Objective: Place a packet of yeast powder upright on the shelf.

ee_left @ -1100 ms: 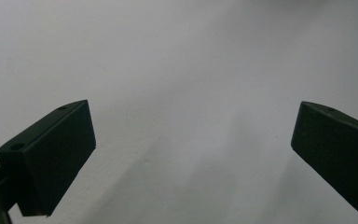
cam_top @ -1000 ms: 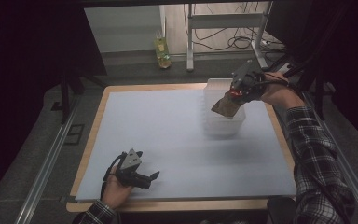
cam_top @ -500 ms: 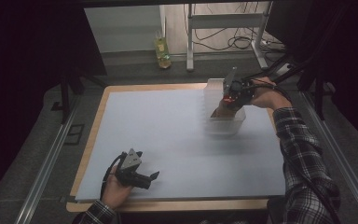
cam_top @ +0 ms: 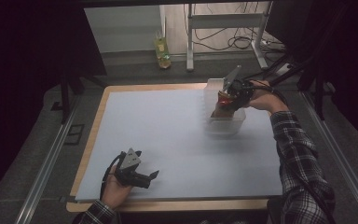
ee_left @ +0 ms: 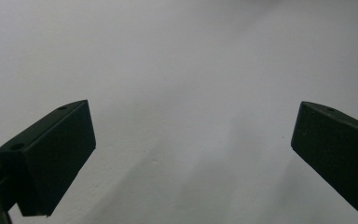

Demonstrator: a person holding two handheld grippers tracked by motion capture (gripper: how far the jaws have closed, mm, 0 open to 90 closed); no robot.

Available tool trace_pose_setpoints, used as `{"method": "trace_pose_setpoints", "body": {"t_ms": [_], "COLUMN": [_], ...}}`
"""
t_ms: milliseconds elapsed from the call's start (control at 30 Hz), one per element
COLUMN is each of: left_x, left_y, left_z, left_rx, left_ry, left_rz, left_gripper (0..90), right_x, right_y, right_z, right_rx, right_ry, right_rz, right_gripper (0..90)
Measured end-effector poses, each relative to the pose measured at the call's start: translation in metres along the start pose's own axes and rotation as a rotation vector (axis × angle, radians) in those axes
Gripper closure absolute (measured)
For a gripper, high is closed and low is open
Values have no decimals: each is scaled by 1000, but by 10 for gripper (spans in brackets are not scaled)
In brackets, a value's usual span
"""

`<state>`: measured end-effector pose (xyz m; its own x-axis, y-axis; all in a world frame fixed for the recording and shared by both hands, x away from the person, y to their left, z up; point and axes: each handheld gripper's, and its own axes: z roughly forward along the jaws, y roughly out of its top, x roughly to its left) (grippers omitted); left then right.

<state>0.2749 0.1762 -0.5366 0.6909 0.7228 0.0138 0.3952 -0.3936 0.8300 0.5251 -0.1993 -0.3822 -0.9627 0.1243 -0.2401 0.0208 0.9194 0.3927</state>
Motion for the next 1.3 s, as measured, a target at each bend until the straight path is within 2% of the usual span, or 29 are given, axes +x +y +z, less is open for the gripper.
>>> {"method": "trace_pose_setpoints", "body": {"t_ms": [67,133,300,467,533,667,800,967,1133,1300], "left_x": [0,-1,-1,-1,-1,-2,-2,-2,-2,-2], "left_y": [0,0,0,0,0,0,0,0,0,0], "left_z": [0,1,1,2,2,2,2,2,2,2], "left_rx": [0,5,9,12,13,13,14,15,17,16], "left_ry": [0,0,-2,-2,-2,-2,-1,-2,-2,-2], "left_rz": [0,5,8,7,8,6,8,6,7,7], "left_gripper": [0,0,0,0,0,0,0,0,0,0], "right_x": [0,2,1,2,3,6,10,11,13,17], "right_y": [-1,-2,-7,-7,-6,-5,-3,-2,-1,-1], "right_z": [0,0,0,-3,-5,-6,-8,-10,-13,-17], "right_rx": [-17,-32,-68,-132,-158,-175,-197,-218,-233,-256], "right_ry": [2,-19,-33,-28,-28,-41,-42,-47,-75,-72], "right_rz": [17,24,115,171,182,197,215,266,307,310], "right_gripper": [399,356,243,167,146,100,89,74,63,57]}}
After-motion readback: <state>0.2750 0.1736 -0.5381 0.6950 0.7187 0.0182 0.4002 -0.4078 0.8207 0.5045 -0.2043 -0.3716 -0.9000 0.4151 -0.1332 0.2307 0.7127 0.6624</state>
